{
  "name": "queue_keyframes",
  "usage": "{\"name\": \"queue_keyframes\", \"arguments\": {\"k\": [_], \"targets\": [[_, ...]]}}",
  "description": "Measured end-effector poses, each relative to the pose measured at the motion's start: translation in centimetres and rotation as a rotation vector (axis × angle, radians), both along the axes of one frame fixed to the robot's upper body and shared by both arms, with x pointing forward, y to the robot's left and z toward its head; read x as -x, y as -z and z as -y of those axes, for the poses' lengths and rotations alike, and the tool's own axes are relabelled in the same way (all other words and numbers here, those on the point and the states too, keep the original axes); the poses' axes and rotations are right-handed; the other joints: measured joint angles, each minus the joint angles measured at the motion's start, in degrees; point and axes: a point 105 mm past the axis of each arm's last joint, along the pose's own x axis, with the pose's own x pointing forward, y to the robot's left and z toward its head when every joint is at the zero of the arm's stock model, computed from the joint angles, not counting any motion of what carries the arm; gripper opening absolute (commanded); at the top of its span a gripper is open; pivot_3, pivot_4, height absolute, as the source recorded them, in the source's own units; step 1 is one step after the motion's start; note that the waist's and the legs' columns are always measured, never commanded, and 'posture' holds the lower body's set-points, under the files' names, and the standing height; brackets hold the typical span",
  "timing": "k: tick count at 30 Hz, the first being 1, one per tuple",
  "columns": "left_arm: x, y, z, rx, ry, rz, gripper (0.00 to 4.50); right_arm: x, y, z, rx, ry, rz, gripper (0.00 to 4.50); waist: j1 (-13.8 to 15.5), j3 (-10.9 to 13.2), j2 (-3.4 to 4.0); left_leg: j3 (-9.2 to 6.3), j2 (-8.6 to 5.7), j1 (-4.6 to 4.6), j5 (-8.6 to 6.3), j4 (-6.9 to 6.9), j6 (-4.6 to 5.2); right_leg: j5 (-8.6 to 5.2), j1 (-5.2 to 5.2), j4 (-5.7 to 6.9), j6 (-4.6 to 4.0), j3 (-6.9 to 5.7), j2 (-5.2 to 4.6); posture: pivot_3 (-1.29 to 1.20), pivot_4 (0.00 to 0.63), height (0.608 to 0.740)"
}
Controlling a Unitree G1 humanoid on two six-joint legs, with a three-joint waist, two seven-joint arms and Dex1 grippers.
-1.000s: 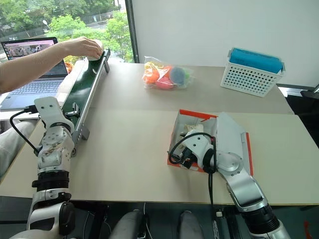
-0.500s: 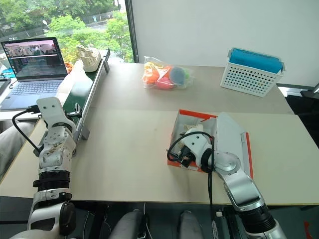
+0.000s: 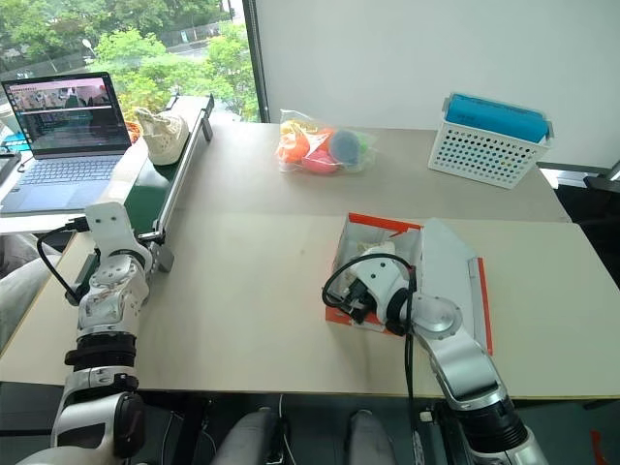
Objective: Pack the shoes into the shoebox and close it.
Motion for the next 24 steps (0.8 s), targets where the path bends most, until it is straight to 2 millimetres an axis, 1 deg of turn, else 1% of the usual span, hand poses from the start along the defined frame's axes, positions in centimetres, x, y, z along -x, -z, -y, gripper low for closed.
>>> {"name": "queue_keyframes", "arguments": {"k": [24], "targets": [[-0.42,0.08,-0.16,0.015,-0.001,-0.008,4.47,-0.23,-0.14,-0.22,-0.018,0.041,0.010,4.50,0.0,0.0,0.00,0.00,0.00,0.08,-0.01,0.00,0.01,0.00,0.04,0.01,0.00,0.01,-0.01,0.00,0.150,0.705]]}}
